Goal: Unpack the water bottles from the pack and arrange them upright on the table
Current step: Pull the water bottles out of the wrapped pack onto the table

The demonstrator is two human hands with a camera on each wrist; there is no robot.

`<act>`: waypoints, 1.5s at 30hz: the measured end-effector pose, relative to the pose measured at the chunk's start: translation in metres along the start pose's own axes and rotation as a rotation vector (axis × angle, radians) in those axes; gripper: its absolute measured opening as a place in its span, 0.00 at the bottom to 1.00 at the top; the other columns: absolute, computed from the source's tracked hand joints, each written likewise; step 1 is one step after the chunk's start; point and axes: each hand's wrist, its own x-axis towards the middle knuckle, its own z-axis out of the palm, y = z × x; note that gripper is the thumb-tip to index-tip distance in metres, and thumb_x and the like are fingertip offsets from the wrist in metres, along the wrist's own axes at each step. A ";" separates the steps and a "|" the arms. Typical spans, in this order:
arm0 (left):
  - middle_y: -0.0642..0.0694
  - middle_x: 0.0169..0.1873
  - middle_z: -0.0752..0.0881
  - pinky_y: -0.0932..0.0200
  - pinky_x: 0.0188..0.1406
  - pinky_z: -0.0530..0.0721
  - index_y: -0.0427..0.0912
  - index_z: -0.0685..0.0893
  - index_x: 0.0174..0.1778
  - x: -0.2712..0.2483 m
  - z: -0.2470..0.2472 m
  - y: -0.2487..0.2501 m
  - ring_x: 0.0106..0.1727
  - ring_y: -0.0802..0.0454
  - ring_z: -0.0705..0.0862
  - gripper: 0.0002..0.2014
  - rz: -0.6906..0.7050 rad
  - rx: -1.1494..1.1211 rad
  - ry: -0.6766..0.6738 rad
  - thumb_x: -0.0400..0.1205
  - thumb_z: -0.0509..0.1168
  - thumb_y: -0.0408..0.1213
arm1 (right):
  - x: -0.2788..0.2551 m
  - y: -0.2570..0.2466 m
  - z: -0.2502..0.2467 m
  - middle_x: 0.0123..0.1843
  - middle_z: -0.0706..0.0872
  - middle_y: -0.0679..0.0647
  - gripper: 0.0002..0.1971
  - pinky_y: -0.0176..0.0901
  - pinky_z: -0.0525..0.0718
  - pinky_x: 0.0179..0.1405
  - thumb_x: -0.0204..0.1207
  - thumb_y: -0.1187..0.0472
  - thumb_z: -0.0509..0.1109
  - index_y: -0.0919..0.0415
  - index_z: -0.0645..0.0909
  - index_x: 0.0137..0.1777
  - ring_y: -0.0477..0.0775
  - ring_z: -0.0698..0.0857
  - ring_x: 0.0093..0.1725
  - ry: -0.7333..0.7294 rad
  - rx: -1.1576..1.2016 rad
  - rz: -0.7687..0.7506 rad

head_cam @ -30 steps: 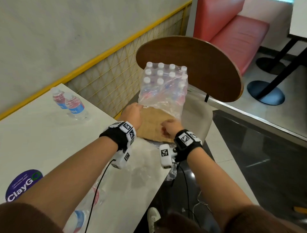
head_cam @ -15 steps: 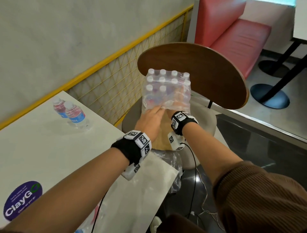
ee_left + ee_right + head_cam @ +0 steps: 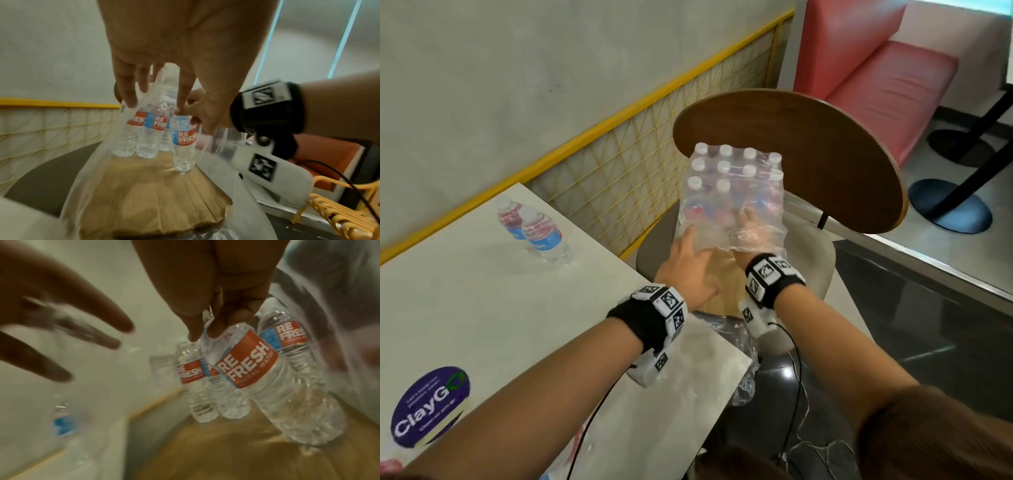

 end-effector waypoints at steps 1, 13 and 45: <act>0.46 0.81 0.43 0.42 0.72 0.75 0.53 0.71 0.74 -0.002 0.002 -0.003 0.82 0.40 0.51 0.35 -0.029 -0.024 -0.004 0.71 0.74 0.51 | -0.012 -0.001 -0.001 0.75 0.69 0.54 0.23 0.51 0.77 0.65 0.82 0.61 0.60 0.53 0.66 0.76 0.59 0.73 0.70 0.015 -0.025 0.017; 0.42 0.51 0.87 0.48 0.54 0.87 0.43 0.83 0.57 0.001 0.029 -0.041 0.52 0.44 0.87 0.33 -0.312 -0.343 -0.041 0.56 0.79 0.48 | -0.022 -0.008 0.004 0.68 0.80 0.53 0.25 0.50 0.78 0.65 0.74 0.60 0.74 0.54 0.75 0.71 0.55 0.79 0.66 -0.527 0.350 0.181; 0.44 0.43 0.73 0.54 0.42 0.82 0.40 0.75 0.38 -0.035 -0.008 -0.055 0.37 0.46 0.78 0.22 -0.239 -0.144 -0.181 0.61 0.75 0.52 | -0.058 0.016 0.034 0.46 0.80 0.39 0.10 0.38 0.79 0.47 0.77 0.57 0.71 0.49 0.77 0.56 0.48 0.80 0.48 -0.208 0.397 -0.234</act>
